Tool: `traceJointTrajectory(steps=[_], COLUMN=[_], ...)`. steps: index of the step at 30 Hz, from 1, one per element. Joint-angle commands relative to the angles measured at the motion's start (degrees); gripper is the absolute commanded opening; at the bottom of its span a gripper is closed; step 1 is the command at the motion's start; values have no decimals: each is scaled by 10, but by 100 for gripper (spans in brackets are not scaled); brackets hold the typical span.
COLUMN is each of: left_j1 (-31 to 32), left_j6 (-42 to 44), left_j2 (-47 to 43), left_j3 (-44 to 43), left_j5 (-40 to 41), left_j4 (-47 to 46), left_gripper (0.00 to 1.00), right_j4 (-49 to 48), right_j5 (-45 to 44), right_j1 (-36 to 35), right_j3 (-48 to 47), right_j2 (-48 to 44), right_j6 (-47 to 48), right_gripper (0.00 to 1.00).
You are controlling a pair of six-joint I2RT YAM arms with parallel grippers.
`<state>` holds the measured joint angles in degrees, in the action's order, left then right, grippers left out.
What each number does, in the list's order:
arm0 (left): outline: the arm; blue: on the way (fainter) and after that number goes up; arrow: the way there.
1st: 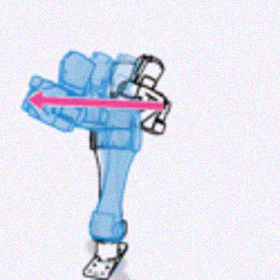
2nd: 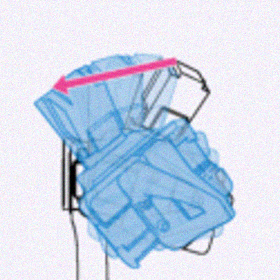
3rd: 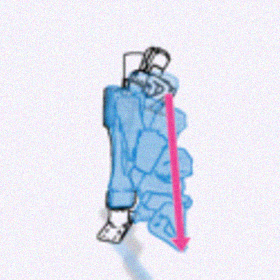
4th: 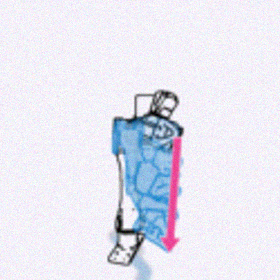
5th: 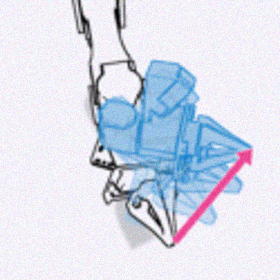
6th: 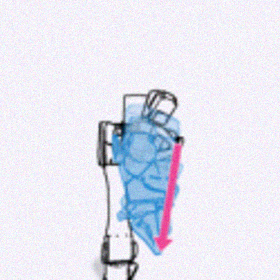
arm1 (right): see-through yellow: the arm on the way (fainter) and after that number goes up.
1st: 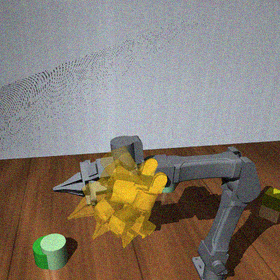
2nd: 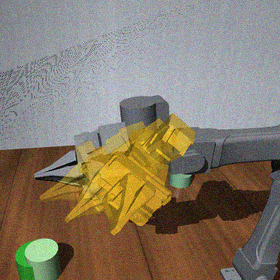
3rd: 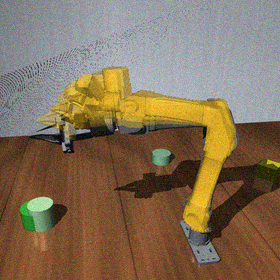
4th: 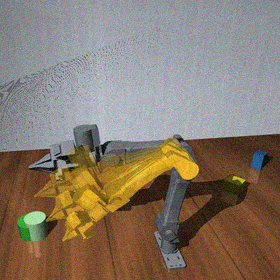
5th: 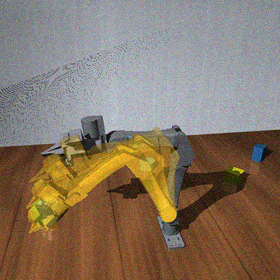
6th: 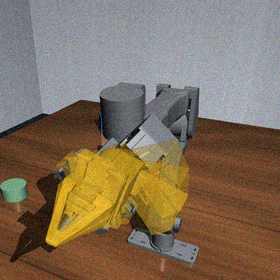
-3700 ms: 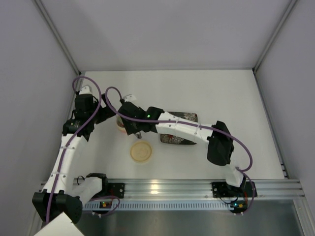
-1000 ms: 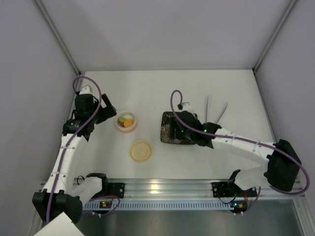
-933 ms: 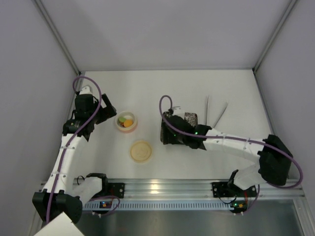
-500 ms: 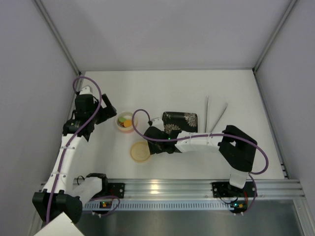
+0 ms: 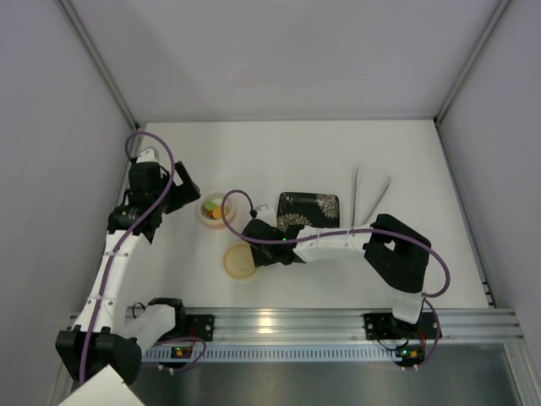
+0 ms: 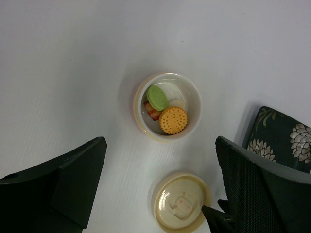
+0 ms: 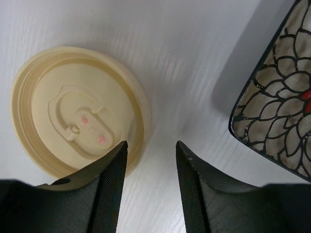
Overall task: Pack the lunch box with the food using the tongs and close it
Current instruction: Pick up the box lid from the center of the board.
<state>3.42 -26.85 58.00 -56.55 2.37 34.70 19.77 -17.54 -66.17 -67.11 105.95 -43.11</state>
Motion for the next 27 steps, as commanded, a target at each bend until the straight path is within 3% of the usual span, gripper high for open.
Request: traceJointTrajectory(steps=[1,14,22,27], left_j1=[-3,-3,-3,-3], left_j6=[7,7,7,5], left_j2=[-6,-7,-7,-10], left_j3=[3,3,2,3], left_j5=[0,1,2,-1], left_j4=[-21,-20,-22,-24], left_gripper=[99,99,99,99], right_j4=[-27,-21,-28,-76], right_j5=[2,4,8,65], right_j1=[-18,-22,-7,36], right_j3=[-34,-43,-27,21], right_j2=[14,22,-53,-136], right_j6=[-7,-7,0,-3], right_gripper=[43,10,1,0])
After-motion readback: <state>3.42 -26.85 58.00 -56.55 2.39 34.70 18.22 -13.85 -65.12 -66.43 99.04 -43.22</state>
